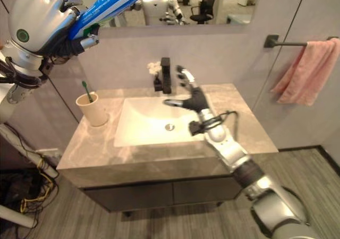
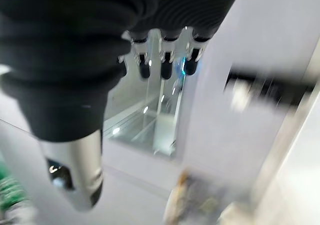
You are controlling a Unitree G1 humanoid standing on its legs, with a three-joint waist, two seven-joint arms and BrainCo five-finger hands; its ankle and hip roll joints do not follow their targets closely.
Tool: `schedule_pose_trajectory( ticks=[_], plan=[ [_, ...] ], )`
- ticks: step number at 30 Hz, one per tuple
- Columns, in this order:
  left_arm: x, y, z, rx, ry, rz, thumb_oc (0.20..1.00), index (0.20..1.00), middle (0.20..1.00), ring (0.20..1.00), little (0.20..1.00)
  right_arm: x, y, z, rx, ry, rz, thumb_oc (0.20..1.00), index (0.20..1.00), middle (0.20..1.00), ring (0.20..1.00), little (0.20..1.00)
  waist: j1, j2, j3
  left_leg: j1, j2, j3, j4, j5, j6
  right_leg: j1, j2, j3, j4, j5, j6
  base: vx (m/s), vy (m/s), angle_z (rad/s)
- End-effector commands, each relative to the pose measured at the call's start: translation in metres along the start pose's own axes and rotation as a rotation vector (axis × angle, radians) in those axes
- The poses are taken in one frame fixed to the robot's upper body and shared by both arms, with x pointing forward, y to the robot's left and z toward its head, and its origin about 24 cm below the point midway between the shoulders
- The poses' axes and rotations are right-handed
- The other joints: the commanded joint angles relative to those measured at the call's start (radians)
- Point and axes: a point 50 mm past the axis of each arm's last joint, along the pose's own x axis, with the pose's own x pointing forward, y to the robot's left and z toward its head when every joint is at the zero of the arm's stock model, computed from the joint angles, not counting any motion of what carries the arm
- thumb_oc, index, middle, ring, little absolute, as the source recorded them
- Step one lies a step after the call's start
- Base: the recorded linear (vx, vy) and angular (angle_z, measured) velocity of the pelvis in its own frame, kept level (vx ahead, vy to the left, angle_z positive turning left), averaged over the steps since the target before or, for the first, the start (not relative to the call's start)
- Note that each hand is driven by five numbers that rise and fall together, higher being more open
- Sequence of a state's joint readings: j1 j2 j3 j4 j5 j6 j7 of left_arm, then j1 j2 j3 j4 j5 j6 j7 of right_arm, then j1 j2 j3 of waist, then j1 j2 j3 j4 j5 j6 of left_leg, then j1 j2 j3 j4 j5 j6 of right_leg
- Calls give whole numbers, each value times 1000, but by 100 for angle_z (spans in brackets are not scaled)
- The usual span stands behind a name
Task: Put brush and paste in cup on sink, flatten towel.
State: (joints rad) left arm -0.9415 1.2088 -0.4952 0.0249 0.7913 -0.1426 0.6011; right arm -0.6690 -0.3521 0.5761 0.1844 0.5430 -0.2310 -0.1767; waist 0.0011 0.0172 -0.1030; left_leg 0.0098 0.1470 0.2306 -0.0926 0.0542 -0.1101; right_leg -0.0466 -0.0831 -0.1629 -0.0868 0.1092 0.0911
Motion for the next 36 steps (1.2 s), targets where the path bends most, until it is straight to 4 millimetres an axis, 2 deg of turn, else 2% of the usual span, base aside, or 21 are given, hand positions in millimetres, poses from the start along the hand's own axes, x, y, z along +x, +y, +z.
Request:
schedule_pose_trajectory(
  ticks=[1, 3, 6, 10, 12, 13, 21, 24, 36],
  plan=[
    [16, 22, -17, 32, 61, 106, 200, 200, 200, 200, 200, 23, 12, 47, 133, -236, 70, 1000, 1000, 1000, 1000, 1000, 30, -67, -49, -14, 25, -63, 5, 27, -17, 10, -106, 36, -1, 17, 69, 23, 20, 18],
    [15, 21, -14, 19, 47, 104, 200, 200, 200, 200, 200, 25, 19, 54, 182, -272, 87, 1000, 1000, 1000, 1000, 1000, 35, -69, -48, -14, 23, -67, 5, 26, -15, 13, -108, 33, -1, 16, 69, 29, 19, 11],
    [11, 17, -3, -10, 4, 95, 200, 200, 200, 200, 200, 26, 30, 77, 332, -387, 111, 1000, 1000, 1000, 1000, 1000, 54, -77, -46, -10, 17, -78, 5, 19, -10, 24, -113, 21, -1, 11, 69, 47, 28, 12],
    [8, 12, 2, -31, -26, 68, 200, 200, 200, 200, 200, 22, 38, 92, 462, -470, 136, 1000, 1000, 1000, 1000, 1000, 66, -84, -45, -6, 9, -84, 5, 13, -4, 37, -116, 11, -1, 6, 71, 39, 25, 6],
    [7, 11, 3, -33, -31, 59, 200, 200, 200, 200, 200, 21, 39, 92, 464, -470, 134, 1000, 1000, 1000, 1000, 1000, 66, -86, -45, -3, 6, -87, 5, 11, -2, 40, -118, 10, -1, 6, 71, 0, 0, 0],
    [3, 8, 6, -49, -47, 33, 200, 200, 200, 200, 200, 20, 39, 100, 479, -507, 136, 1000, 1000, 1000, 1000, 1000, 69, -88, -44, -2, 6, -88, 5, 10, -2, 43, -120, 6, -1, 6, 72, 0, 0, 0],
    [-11, 0, 18, -105, -71, -26, 200, 200, 200, 200, 200, 19, 47, 99, 520, -503, 150, 1000, 1000, 1000, 1000, 1000, 73, -94, -51, 1, -2, -92, 5, 3, 2, 50, -124, 1, -1, 2, 73, 2, 7, 2],
    [-11, -4, 21, -127, -69, -40, 200, 200, 200, 200, 200, 22, 56, 94, 604, -470, 163, 1000, 1000, 1000, 1000, 1000, 75, -92, -53, 1, -2, -93, 5, 4, 3, 50, -125, 0, 0, 1, 72, 0, 2, 1],
    [-10, -10, 33, -204, -104, -73, 200, 200, 200, 200, 200, 27, 70, 102, 645, -494, 204, 1000, 1000, 1000, 1000, 1000, 81, -94, -61, -5, 0, -95, 5, 8, 4, 47, -122, -3, 1, 1, 69, 0, 0, 0]
  ],
)
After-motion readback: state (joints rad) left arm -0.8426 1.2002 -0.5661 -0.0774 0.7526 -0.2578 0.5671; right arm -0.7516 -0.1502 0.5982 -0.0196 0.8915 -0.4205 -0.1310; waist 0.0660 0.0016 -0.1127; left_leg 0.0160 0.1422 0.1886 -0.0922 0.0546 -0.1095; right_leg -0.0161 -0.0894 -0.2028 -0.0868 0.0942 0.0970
